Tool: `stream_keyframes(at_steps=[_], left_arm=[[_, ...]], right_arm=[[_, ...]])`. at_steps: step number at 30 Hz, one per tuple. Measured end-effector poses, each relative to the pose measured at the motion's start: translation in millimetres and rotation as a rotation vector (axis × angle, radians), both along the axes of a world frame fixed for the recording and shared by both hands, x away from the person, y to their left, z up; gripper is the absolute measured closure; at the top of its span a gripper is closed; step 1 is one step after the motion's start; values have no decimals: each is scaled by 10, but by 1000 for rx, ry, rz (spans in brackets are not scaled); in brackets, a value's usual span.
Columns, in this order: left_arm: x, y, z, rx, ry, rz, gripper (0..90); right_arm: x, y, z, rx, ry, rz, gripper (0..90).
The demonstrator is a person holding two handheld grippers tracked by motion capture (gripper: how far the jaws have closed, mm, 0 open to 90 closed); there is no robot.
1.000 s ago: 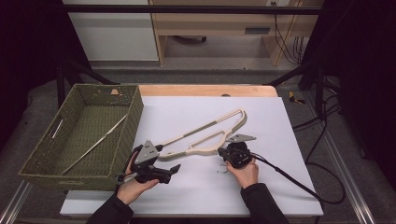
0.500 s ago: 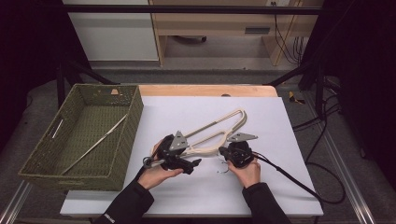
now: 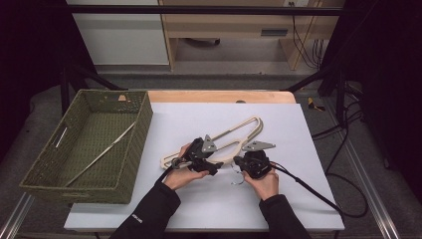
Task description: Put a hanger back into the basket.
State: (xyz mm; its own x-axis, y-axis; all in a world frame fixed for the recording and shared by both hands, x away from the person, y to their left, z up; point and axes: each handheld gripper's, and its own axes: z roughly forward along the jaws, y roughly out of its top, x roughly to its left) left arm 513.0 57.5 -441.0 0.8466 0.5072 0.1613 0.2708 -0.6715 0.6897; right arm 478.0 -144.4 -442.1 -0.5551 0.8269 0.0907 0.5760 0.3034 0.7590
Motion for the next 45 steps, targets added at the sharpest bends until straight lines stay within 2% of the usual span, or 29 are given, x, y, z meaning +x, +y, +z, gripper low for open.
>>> stream_keyframes(at_steps=[5, 11, 12, 18, 21, 26, 27, 29, 32, 36, 39, 45], left_arm=[[41, -104, -59, 25, -17, -12, 390], [80, -190, -149, 47, -12, -27, 464], [82, -204, -168, 52, -11, -29, 512], [63, -251, -180, 81, -8, -49, 638], [26, -279, -170, 111, -40, -55, 667], [-8, -288, -133, 123, -57, -73, 696], [-12, -288, -130, 120, -65, -75, 703], [-21, -278, -104, 137, -64, -75, 715], [-20, -244, -72, 127, -67, -69, 738], [-5, -163, 7, 110, -61, -49, 759], [14, -91, 63, 96, -59, -38, 766], [40, 10, 172, 85, -59, -9, 779]], right_arm=[[-5, -7, 12, -15, -4, 14, 894], [-8, -8, 18, -17, -6, 16, 894], [-13, -6, 25, -12, -7, 14, 894], [-17, -9, 40, -6, -14, 11, 894], [-14, -20, 47, -9, -21, 20, 893], [-28, -31, 80, 7, -15, 13, 880], [-37, -34, 101, 24, -9, 8, 861], [-58, -68, 161, 52, -25, 15, 819], [-94, -175, 276, 66, -85, 33, 752], [-168, -353, 444, 129, -166, 8, 652], [-210, -507, 519, 152, -212, -8, 578], [-233, -752, 551, 205, -253, -43, 407]])
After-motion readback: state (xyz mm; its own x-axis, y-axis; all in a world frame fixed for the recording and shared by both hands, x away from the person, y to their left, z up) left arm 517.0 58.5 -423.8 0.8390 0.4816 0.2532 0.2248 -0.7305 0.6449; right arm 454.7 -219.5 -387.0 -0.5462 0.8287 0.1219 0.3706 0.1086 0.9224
